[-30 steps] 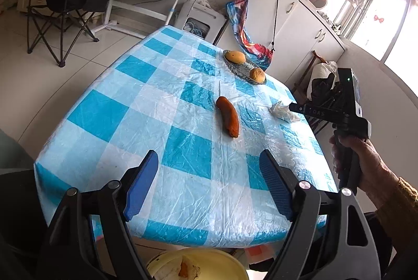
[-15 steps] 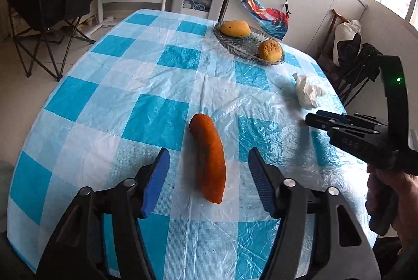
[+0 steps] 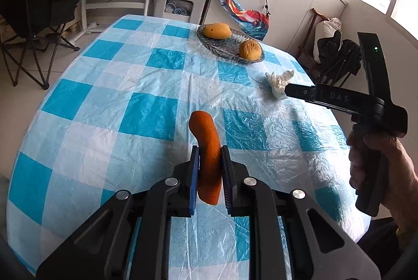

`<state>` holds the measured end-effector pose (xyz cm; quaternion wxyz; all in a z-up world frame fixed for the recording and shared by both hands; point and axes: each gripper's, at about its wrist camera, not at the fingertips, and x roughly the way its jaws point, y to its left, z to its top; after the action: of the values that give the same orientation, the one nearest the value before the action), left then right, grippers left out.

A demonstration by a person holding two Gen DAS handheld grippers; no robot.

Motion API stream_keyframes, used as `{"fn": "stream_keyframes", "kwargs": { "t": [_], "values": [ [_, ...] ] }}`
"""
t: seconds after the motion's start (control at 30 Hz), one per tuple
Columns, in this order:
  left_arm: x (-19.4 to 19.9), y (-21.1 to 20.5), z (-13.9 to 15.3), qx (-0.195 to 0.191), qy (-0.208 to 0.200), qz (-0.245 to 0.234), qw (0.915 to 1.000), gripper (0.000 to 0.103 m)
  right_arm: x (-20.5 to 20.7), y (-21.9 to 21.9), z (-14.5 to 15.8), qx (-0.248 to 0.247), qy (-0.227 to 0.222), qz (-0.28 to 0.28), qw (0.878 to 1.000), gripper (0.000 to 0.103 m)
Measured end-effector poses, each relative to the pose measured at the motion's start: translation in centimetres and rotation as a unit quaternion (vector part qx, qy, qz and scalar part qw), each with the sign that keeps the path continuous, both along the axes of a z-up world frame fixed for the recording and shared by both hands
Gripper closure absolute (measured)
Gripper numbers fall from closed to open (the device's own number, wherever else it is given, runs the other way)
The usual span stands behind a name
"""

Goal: Collect trash
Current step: 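Grasp the crumpled white tissue near the mango plate with the right tool, then carry carrot and tissue to the basin and open both tools over it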

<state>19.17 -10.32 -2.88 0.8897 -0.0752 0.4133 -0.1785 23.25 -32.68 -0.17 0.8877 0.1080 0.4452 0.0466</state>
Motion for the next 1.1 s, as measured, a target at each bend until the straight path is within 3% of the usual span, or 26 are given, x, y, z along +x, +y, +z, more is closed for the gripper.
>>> {"fn": "stream_keyframes", "kwargs": {
  "t": [0.1,0.23,0.3,0.4,0.5,0.7,0.9,1.1],
  "values": [
    [-0.5,0.7,0.2,-0.007,-0.007,-0.002,0.9999,0.087,1.2,0.3,-0.8,0.007,0.012,-0.027,1.0,0.046],
    [-0.1,1.3,0.0,-0.012,0.001,-0.001,0.9999,0.087,2.0,1.7,-1.3,-0.024,0.003,-0.026,0.999,0.053],
    [0.3,1.3,-0.2,-0.01,0.005,0.001,0.9999,0.087,1.9,2.4,-1.3,-0.041,0.003,-0.004,0.999,0.08],
    [0.9,0.3,-1.2,0.017,0.022,-0.01,0.9996,0.086,1.3,3.3,-1.1,-0.053,-0.001,0.022,0.998,0.089],
    [0.7,0.0,-1.1,0.029,0.015,-0.013,0.9994,0.086,0.2,3.8,-0.7,-0.04,-0.006,0.036,0.999,0.091],
    [-0.9,1.4,0.4,0.004,-0.007,-0.01,0.9999,0.091,-3.8,4.2,1.7,0.017,-0.029,0.047,0.998,0.091],
    [-2.7,2.8,2.4,-0.004,-0.015,-0.002,0.9999,0.091,-9.4,3.2,2.8,0.081,-0.046,0.021,0.995,0.091],
    [-5.6,3.3,3.6,0.002,-0.024,-0.002,0.9997,0.091,-15.0,3.1,3.0,0.109,-0.058,0.001,0.992,0.091]
  ]
}}
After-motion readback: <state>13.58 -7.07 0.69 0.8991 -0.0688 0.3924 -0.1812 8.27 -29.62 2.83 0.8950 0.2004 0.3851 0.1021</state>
